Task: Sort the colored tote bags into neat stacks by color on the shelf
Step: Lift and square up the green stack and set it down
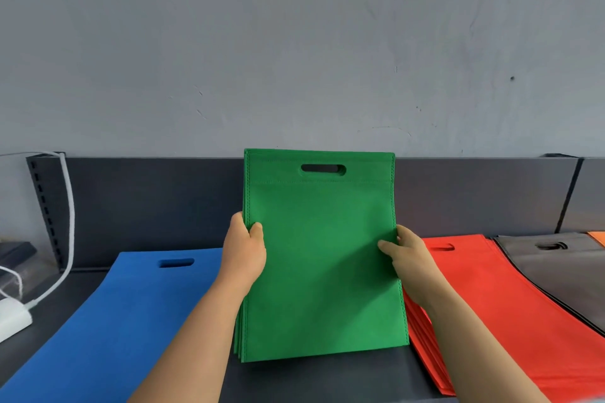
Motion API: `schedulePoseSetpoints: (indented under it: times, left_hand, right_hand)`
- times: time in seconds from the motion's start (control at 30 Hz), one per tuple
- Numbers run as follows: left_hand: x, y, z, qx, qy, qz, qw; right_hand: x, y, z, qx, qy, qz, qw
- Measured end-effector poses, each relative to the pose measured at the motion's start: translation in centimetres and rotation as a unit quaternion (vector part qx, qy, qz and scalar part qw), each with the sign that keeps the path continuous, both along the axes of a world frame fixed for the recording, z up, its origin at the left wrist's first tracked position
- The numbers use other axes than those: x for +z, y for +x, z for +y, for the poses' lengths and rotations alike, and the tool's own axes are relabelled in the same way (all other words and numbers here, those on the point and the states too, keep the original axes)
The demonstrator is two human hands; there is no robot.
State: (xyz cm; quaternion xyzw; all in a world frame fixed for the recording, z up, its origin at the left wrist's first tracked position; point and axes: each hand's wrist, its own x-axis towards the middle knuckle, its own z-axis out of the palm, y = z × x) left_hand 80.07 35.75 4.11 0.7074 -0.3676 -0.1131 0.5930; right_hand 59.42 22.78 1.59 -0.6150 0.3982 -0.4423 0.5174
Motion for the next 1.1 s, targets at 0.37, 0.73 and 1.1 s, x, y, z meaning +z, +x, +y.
schedulePoseSetpoints:
  times: [0.37, 0.73, 1.1]
  left_hand:
    - [-5.1, 1.9, -1.3, 0.013, 0.154, 0.050, 0.987]
    - [-8.4, 2.1, -1.0, -0.011, 0.273, 0.030, 0.961]
    - [-9.5, 1.7, -0.3, -0.024, 0.318, -0.070, 0.945]
  right_hand:
    - [-2.8, 1.0, -0.8, 0.001, 0.139, 0.101, 0.985]
    - [-6.0, 2.4, -0.8, -0.040, 0.159, 0.187, 0.969]
    - [-7.4, 1.9, -0.1, -0.072, 0.022, 0.368, 0.927]
